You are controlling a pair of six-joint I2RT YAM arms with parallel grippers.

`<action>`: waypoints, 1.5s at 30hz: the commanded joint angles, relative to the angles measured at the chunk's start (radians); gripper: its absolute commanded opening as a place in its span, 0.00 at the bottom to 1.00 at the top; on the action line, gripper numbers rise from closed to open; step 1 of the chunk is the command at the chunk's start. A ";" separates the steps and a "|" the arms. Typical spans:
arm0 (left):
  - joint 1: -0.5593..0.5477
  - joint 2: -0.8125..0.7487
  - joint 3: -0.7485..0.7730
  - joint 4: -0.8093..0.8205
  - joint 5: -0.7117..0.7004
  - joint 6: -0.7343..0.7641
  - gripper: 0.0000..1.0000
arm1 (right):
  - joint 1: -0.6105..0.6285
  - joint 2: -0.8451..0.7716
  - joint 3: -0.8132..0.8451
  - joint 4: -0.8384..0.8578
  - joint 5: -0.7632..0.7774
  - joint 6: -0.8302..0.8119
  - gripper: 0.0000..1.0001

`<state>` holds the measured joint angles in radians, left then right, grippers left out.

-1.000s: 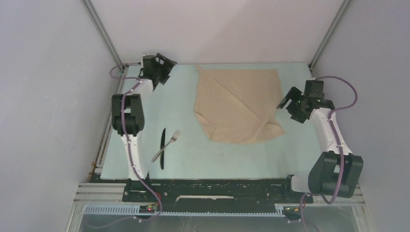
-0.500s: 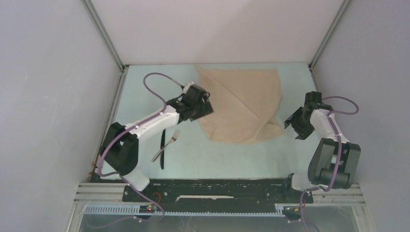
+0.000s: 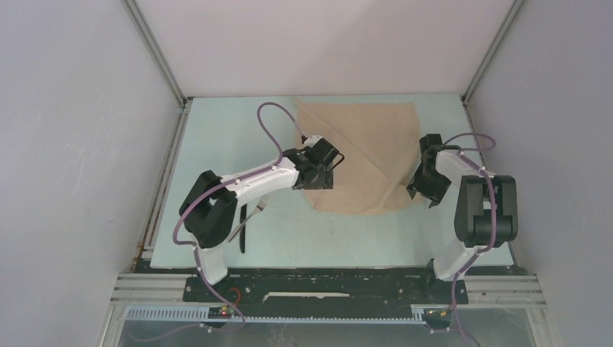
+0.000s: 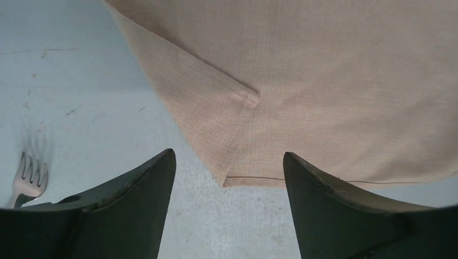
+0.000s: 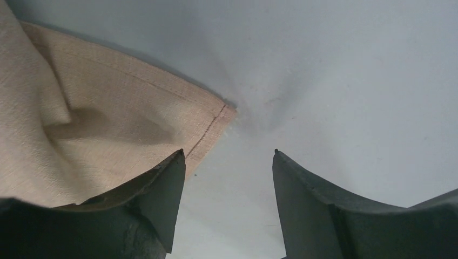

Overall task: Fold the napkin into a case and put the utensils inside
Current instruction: Flatten out the crumpled napkin at the center of the board.

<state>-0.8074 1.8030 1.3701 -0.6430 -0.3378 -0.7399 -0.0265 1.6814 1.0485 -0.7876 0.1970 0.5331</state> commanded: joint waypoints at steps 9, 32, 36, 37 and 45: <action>-0.066 0.120 0.074 -0.084 -0.061 0.050 0.84 | 0.023 0.030 -0.019 -0.096 0.133 0.049 0.53; -0.081 0.204 0.158 -0.097 -0.129 0.086 0.76 | -0.026 -0.135 -0.055 0.181 -0.090 -0.119 0.77; -0.077 0.241 0.174 -0.100 -0.171 0.093 0.71 | -0.010 -0.050 -0.027 0.181 -0.083 -0.131 0.72; -0.075 0.249 0.173 -0.099 -0.170 0.095 0.69 | -0.012 -0.034 -0.028 0.177 -0.075 -0.131 0.69; -0.064 0.256 0.123 -0.075 -0.142 0.081 0.59 | -0.022 0.016 -0.080 0.139 -0.012 -0.072 0.42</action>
<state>-0.8810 2.0724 1.5139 -0.7261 -0.4603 -0.6544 -0.0391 1.6878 0.9955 -0.6273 0.1444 0.4297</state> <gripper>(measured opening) 0.615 0.499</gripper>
